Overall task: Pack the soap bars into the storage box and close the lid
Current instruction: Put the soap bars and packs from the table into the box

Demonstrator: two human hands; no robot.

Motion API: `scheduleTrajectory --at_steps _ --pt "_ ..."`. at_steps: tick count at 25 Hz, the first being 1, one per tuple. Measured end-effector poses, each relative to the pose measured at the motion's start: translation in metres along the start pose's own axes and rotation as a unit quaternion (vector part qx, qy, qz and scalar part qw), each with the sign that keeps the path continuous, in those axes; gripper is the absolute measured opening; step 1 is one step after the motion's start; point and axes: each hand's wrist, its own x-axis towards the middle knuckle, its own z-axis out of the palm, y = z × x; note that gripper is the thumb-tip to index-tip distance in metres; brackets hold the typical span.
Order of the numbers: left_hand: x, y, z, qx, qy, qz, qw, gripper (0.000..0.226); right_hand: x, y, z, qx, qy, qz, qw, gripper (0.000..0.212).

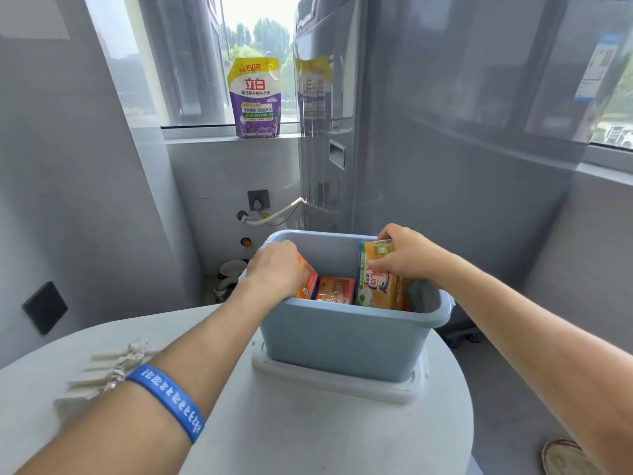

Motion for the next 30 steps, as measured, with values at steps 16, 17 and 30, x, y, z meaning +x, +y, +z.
scheduleTrajectory --at_steps 16,17,30 --pt "-0.062 -0.047 0.0 -0.063 0.088 0.226 0.968 0.063 -0.002 0.006 0.034 -0.387 -0.162 -0.221 0.88 0.032" --pt "-0.063 -0.044 -0.001 -0.068 0.087 0.225 0.968 0.062 -0.005 0.005 0.036 -0.392 -0.162 -0.223 0.878 0.03" --pt "-0.102 -0.083 -0.016 -0.214 0.168 0.238 0.932 0.03 -0.051 -0.069 0.071 -0.145 0.082 -0.292 0.942 0.018"
